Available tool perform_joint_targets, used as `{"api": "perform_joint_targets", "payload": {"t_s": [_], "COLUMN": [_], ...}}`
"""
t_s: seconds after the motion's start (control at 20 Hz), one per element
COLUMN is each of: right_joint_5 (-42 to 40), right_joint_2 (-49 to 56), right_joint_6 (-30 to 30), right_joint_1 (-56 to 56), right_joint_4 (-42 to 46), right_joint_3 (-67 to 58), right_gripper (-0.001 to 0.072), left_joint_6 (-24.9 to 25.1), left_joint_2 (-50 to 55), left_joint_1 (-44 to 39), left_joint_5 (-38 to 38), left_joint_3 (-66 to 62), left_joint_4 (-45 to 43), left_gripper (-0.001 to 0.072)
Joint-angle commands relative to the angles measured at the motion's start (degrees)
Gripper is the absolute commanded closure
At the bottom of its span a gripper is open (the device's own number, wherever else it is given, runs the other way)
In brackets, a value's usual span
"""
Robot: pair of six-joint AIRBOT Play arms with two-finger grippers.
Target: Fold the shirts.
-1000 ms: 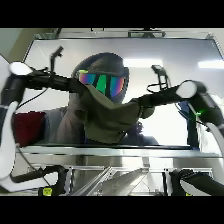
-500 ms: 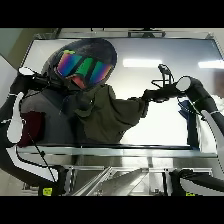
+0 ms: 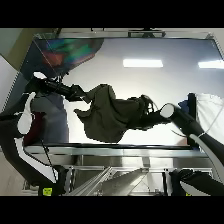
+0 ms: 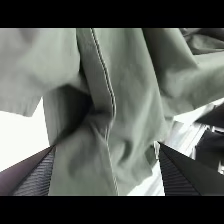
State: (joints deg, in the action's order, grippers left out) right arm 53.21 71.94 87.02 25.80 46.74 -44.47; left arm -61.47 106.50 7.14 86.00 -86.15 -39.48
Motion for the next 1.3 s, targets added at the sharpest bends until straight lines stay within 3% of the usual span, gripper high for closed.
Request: {"api": "perform_joint_targets", "payload": {"t_s": [0.0, 0.2, 0.3, 0.65, 0.7, 0.75, 0.8, 0.85, 0.95, 1.0, 1.05, 1.1, 1.25], "right_joint_5": [-13.68, -16.31, -16.31, -17.29, -17.73, -18.10, -18.16, -18.29, -18.32, -18.29, -18.27, -18.25, -15.43], "right_joint_2": [2.89, 8.39, 9.44, 9.44, 9.44, 9.44, 9.44, 9.44, 9.44, 9.44, 9.44, 9.38, 6.86], "right_joint_6": [0.24, 0.22, -0.04, -0.87, -1.29, -2.78, -3.15, -3.13, -3.19, -3.21, -3.23, -3.69, -7.04], "right_joint_1": [8.50, 12.83, 13.70, 13.57, 13.55, 13.55, 13.55, 13.57, 13.55, 13.55, 13.55, 13.55, 10.38], "right_joint_4": [-9.99, -14.86, -15.93, -17.44, -17.44, -17.46, -17.49, -17.57, -17.68, -17.66, -17.64, -17.62, -17.44], "right_joint_3": [5.62, 5.62, 5.57, 4.31, 3.96, 3.67, 3.52, 3.48, 3.48, 3.48, 3.48, 3.48, 3.41], "right_gripper": [0.0201, 0.0201, 0.0210, 0.0213, 0.0332, 0.0553, 0.0662, 0.0665, 0.0687, 0.0688, 0.0688, 0.0688, 0.0689], "left_joint_6": [0.00, -2.27, -3.54, -3.52, -3.50, -3.48, -3.48, -3.48, -2.67, -2.58, -2.60, -2.58, -2.62], "left_joint_2": [0.98, 0.98, 0.98, 1.01, 1.01, 1.01, 1.01, 1.01, 1.01, 0.98, 0.98, 0.92, 0.92], "left_joint_1": [-2.27, -2.27, -2.27, -4.33, -4.72, -5.09, -5.33, -5.68, -6.01, -6.40, -6.38, -6.23, -5.20], "left_joint_5": [-6.40, -13.84, -15.23, -20.28, -20.68, -21.00, -21.40, -21.49, -21.46, -21.46, -21.16, -20.39, -14.45], "left_joint_3": [-0.46, -1.03, -1.01, -1.01, -1.01, -1.01, -1.01, -1.01, -1.01, -1.01, -1.03, -1.07, -5.07], "left_joint_4": [-0.11, -3.65, -7.61, -8.59, -8.59, -8.59, -8.57, -8.59, -8.59, -8.61, -8.52, -8.39, -8.13], "left_gripper": [-0.0003, 0.0014, 0.0014, 0.0014, 0.0015, 0.0015, 0.0016, 0.0035, 0.0359, 0.0414, 0.0590, 0.0688, 0.0688]}}
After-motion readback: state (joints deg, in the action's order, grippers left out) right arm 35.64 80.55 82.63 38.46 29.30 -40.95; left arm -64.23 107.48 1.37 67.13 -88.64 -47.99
